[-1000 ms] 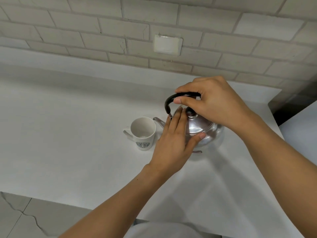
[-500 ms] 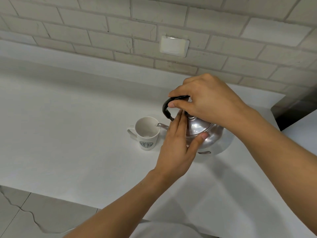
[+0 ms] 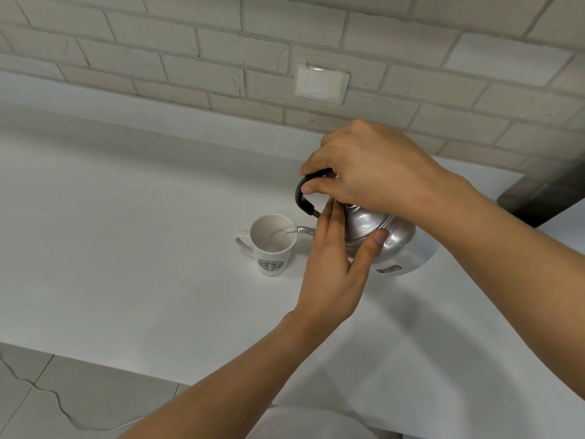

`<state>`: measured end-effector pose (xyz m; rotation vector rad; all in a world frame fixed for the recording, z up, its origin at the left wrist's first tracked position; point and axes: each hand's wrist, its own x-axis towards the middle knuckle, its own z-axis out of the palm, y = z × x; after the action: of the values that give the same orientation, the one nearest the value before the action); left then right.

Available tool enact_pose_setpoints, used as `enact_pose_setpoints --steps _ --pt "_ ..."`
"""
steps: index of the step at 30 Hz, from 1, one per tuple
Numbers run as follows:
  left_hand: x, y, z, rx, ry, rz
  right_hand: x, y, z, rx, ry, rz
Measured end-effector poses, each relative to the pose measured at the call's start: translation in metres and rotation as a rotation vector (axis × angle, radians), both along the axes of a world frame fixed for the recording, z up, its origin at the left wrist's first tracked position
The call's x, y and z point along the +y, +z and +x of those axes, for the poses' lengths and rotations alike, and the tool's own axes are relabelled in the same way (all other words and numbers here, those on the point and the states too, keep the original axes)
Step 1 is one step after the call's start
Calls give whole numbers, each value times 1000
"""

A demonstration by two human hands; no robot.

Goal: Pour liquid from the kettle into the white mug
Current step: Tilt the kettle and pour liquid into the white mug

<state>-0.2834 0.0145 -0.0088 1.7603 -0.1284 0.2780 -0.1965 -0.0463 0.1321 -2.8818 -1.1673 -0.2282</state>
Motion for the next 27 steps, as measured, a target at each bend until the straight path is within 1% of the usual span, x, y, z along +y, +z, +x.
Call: enact_pose_setpoints --steps 17,27 --pt "-8 12 -1 -6 56 -134 16 15 1 -109 45 -169" --pt "-9 13 -3 3 56 -168 19 16 -1 -124 46 -197"
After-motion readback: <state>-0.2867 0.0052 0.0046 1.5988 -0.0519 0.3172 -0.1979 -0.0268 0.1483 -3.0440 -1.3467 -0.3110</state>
